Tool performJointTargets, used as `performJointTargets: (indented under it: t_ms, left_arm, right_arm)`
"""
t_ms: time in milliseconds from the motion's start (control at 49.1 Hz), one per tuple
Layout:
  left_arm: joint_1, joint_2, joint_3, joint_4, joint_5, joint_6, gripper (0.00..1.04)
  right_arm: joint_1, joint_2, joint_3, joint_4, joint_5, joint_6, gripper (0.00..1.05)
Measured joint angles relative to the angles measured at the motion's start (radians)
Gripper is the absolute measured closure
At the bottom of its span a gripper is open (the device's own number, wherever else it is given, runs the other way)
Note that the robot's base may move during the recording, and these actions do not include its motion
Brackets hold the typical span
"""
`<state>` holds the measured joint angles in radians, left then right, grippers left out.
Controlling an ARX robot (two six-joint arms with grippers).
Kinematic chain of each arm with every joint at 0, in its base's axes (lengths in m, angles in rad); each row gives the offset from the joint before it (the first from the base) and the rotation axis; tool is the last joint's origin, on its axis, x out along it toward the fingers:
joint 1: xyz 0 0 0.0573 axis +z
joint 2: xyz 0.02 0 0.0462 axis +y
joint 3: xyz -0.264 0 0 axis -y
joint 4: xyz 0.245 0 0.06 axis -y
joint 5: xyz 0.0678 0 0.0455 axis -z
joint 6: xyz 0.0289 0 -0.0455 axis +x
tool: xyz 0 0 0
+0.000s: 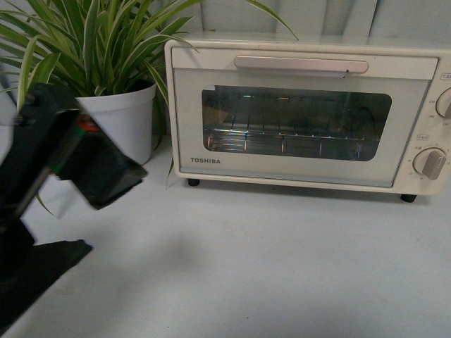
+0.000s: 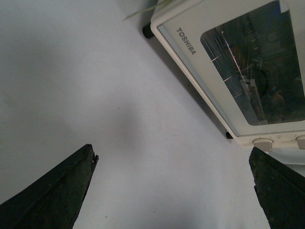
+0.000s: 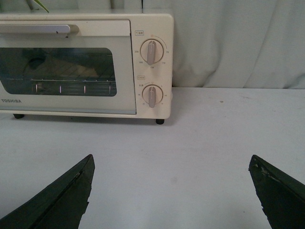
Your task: Open oven
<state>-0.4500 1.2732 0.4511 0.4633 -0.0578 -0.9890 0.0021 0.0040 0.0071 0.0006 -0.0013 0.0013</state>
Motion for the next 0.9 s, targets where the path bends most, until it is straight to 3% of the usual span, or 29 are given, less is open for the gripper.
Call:
performJointTargets:
  t_ms: [204, 489, 896]
  left_arm:
    - [-0.082, 0.214, 0.151, 0.022, 0.001, -0.083, 0.06]
    - [-0.127, 0.38, 0.268, 0.043, -0.001, -0.166, 0.06]
    - [-0.127, 0.473, 0.326, 0.049, -0.003, -0.225, 0.06]
  right_arm:
    - [0.0, 0.0, 0.0, 0.0, 0.0, 0.0, 0.09]
    - [0.0, 0.0, 0.0, 0.0, 0.0, 0.0, 0.09]
    - [0.0, 0.0, 0.0, 0.0, 0.0, 0.0, 0.09]
